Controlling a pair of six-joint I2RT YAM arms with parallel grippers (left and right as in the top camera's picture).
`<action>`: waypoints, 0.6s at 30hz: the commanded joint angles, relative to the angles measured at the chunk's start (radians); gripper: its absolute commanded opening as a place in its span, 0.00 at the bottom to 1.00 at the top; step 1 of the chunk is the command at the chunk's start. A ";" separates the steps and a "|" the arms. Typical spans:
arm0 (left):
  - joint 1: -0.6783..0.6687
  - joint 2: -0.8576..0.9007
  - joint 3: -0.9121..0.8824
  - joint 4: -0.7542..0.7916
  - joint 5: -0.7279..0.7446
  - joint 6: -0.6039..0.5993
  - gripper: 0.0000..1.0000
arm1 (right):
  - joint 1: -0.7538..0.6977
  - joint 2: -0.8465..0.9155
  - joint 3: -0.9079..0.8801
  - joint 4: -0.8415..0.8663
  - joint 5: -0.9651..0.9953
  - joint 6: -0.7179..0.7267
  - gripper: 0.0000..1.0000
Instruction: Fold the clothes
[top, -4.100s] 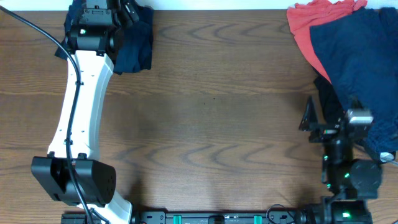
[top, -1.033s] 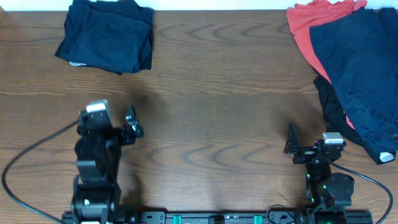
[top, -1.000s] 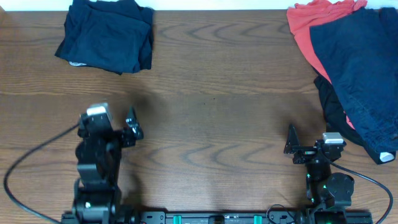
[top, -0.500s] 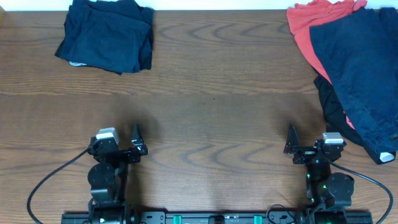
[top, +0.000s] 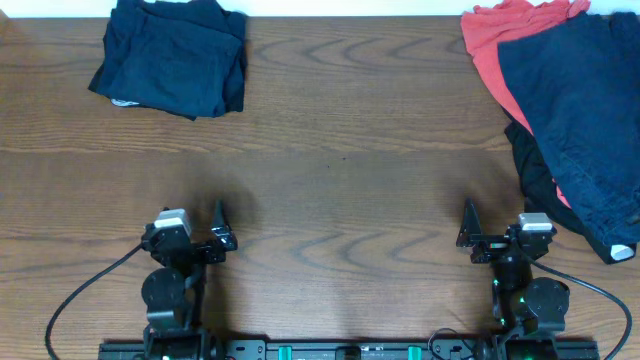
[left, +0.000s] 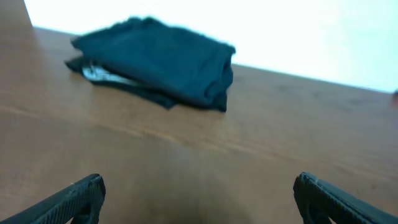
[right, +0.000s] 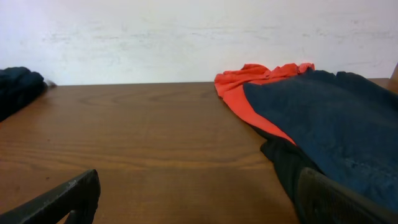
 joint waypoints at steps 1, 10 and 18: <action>0.005 -0.061 -0.007 -0.049 0.001 0.014 0.98 | 0.007 -0.002 -0.002 -0.004 -0.004 -0.012 0.99; 0.005 -0.092 -0.007 -0.050 0.000 0.013 0.98 | 0.007 -0.002 -0.002 -0.004 -0.004 -0.012 0.99; 0.005 -0.092 -0.007 -0.049 0.000 0.013 0.98 | 0.007 -0.002 -0.002 -0.004 -0.004 -0.012 0.99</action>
